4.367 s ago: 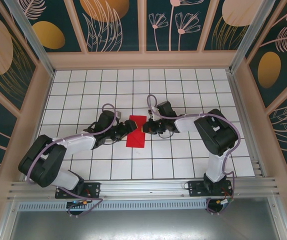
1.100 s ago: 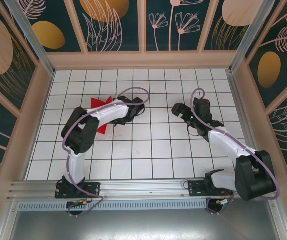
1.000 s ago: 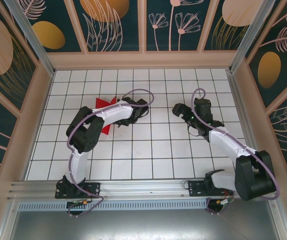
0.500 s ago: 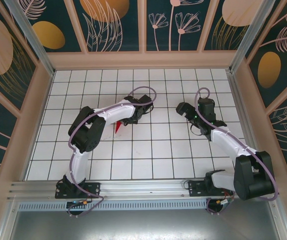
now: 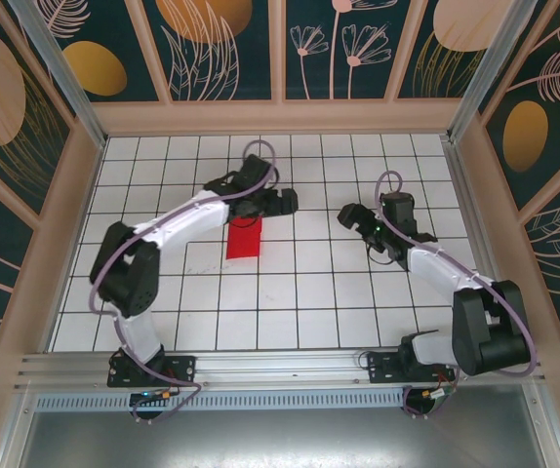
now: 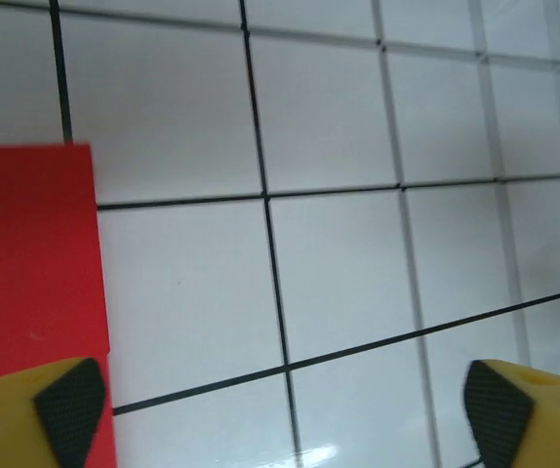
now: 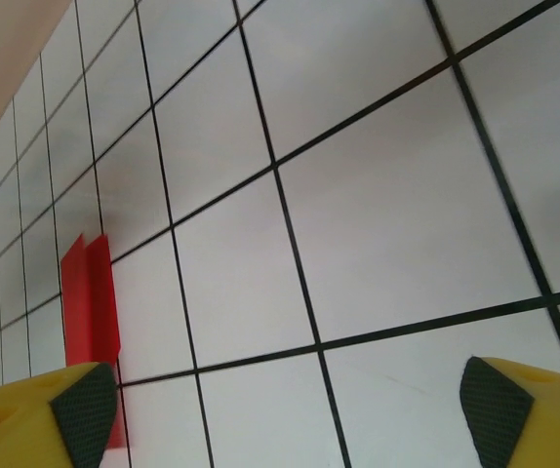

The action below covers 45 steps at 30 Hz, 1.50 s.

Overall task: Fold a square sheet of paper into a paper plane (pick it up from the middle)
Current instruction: Turn over the paper at the center of the table, then move the paper to the center of the table.

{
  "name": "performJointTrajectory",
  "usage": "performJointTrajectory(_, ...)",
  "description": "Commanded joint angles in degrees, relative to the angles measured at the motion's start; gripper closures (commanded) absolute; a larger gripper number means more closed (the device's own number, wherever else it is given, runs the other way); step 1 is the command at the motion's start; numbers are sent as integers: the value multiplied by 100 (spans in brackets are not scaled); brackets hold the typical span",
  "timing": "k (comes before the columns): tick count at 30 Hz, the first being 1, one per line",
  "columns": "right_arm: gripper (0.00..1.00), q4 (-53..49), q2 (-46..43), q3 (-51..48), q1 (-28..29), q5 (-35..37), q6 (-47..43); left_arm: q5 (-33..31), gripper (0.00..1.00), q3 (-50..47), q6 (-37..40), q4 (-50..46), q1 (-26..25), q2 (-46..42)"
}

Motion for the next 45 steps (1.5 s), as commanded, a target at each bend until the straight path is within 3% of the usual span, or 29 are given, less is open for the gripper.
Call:
performJointTrajectory(1, 13, 313, 264, 347, 275, -363, 67, 350, 1, -678, -455, 815, 443, -598)
performJointTrajectory(7, 35, 382, 1306, 1334, 1609, -121, 54, -814, 1, -1859, -852, 786, 1116, -1527)
performJointTrajectory(15, 44, 443, 3155, 3012, 2975, 2, 406, -1234, 1, -2944, -1109, 590, 1773, -2384)
performJointTrajectory(28, 48, -708, 5321, 5581, 3398, 384, 115, -1054, 1, -3443, -1175, 459, 2120, -2923)
performJointTrajectory(38, 47, -1245, 5329, 5210, 3412, 204, -566, -717, 1, -3404, -1193, 637, 2138, -2828)
performJointTrajectory(45, 47, -1398, 4510, 3868, 3407, 96, -1645, -181, 1, -3397, -930, 837, 2132, -2708)
